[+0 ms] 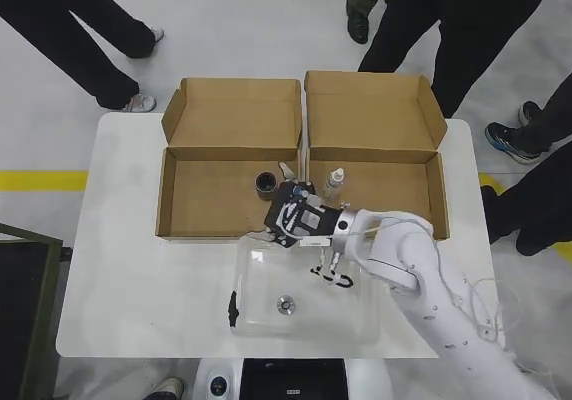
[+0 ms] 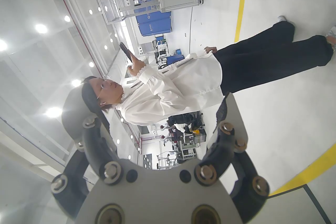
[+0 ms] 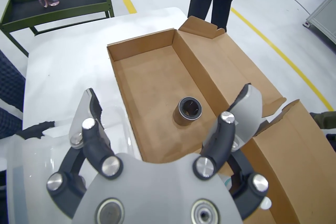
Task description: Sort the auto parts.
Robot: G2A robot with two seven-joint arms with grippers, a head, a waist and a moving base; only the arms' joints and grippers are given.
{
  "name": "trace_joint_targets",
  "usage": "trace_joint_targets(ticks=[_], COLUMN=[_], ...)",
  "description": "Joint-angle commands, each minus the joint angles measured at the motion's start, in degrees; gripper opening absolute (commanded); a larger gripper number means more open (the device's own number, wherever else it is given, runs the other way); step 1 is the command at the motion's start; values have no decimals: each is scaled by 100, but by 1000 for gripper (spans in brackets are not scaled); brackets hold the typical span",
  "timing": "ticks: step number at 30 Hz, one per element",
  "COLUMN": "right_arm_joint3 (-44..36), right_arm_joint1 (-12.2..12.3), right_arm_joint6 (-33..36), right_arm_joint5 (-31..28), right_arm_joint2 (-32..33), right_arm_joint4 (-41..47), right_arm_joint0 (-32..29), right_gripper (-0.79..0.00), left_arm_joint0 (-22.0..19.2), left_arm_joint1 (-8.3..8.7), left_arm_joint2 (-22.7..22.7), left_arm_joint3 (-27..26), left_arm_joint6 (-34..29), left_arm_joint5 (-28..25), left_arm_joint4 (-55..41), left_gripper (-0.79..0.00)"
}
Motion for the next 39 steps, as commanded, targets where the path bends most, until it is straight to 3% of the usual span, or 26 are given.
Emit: trace_joint_targets(ticks=[1, 11, 18, 30, 39], right_arm_joint3=[-166, -766, -987, -804, -680], right_arm_joint1=[56, 317, 421, 494, 550], right_arm_joint6=[61, 102, 27, -26, -17], right_arm_joint5=[-282, -1332, -1870, -1911, -1757], right_arm_joint2=[130, 673, 572, 214, 135], right_arm_joint4=[-61, -277, -713, -970, -1177], right_arm_joint0=[-165, -1163, -1541, -1813, -1908], right_gripper=[0, 0, 0, 0, -172], left_arm_joint0=[0, 0, 0, 0, 0], left_arm_joint1=[0, 0, 0, 0, 0], left_arm_joint2=[0, 0, 0, 0, 0], left_arm_joint3=[0, 0, 0, 0, 0], left_arm_joint6=[0, 0, 0, 0, 0], left_arm_joint5=[0, 0, 0, 0, 0], left_arm_joint4=[0, 0, 0, 0, 0], left_gripper=[0, 0, 0, 0, 0])
